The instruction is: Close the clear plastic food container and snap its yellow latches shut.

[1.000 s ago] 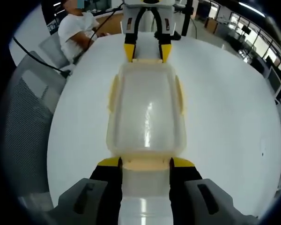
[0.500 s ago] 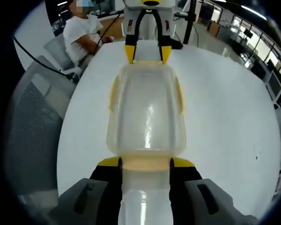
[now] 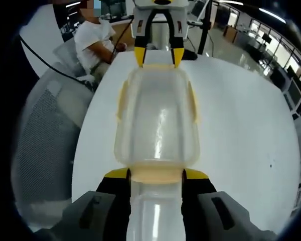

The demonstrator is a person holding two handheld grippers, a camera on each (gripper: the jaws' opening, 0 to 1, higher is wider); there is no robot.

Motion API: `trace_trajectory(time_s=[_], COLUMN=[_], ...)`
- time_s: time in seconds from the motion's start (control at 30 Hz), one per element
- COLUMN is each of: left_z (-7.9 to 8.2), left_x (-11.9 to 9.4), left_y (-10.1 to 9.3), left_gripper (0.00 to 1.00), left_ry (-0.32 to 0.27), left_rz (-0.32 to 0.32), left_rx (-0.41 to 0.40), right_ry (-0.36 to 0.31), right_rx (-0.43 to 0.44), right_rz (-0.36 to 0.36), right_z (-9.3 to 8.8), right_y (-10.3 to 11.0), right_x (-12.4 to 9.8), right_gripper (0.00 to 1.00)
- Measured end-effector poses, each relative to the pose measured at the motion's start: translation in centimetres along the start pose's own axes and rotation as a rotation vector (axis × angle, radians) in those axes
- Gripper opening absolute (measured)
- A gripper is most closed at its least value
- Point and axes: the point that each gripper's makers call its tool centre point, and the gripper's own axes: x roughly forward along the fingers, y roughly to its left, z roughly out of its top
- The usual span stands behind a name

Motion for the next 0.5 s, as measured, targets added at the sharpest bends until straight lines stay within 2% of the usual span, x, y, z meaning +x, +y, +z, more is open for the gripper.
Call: trace_trajectory(time_s=[0.5], left_z=[5.4], left_x=[0.5], left_y=[0.3], left_gripper=[0.32], left_ry=[-0.042], left_rz=[0.007], left_rx=[0.022], right_ry=[0.008], right_rx=[0.013], right_rz=[-0.023], right_z=[-3.8], right_y=[0.1], right_x=[-4.0], right_gripper=[0.36])
